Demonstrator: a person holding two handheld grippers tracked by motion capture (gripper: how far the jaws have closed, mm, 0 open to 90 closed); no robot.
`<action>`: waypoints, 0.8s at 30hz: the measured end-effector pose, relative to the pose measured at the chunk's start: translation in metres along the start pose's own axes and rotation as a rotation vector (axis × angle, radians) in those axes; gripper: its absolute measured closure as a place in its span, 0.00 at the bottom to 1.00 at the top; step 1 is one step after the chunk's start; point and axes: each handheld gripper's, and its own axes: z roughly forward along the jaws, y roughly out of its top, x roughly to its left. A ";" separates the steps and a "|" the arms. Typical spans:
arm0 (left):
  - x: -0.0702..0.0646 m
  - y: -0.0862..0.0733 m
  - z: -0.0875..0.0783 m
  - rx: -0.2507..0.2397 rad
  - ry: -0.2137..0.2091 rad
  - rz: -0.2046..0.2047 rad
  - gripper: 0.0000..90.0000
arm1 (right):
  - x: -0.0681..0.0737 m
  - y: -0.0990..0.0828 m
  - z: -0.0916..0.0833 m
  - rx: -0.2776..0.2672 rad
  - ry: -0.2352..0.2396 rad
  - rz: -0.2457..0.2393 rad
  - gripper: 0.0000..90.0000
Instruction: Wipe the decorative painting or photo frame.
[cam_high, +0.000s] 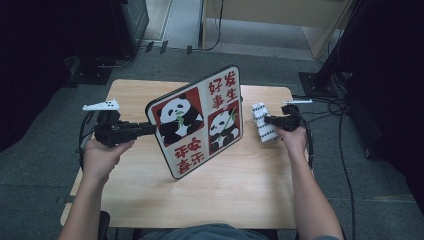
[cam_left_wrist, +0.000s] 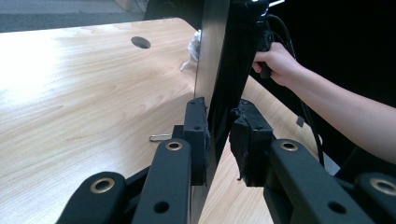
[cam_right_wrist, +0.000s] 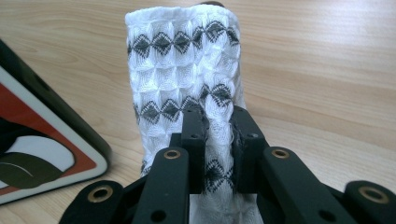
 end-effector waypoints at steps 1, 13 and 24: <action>0.000 0.000 0.000 -0.001 0.000 -0.001 0.85 | -0.001 -0.001 0.000 0.004 -0.006 0.007 0.87; 0.000 0.000 0.000 0.003 0.002 -0.002 0.85 | -0.009 -0.012 0.015 0.068 -0.058 0.012 0.86; 0.000 0.000 0.001 0.003 0.002 -0.004 0.85 | -0.012 -0.019 0.021 0.049 -0.068 -0.004 0.77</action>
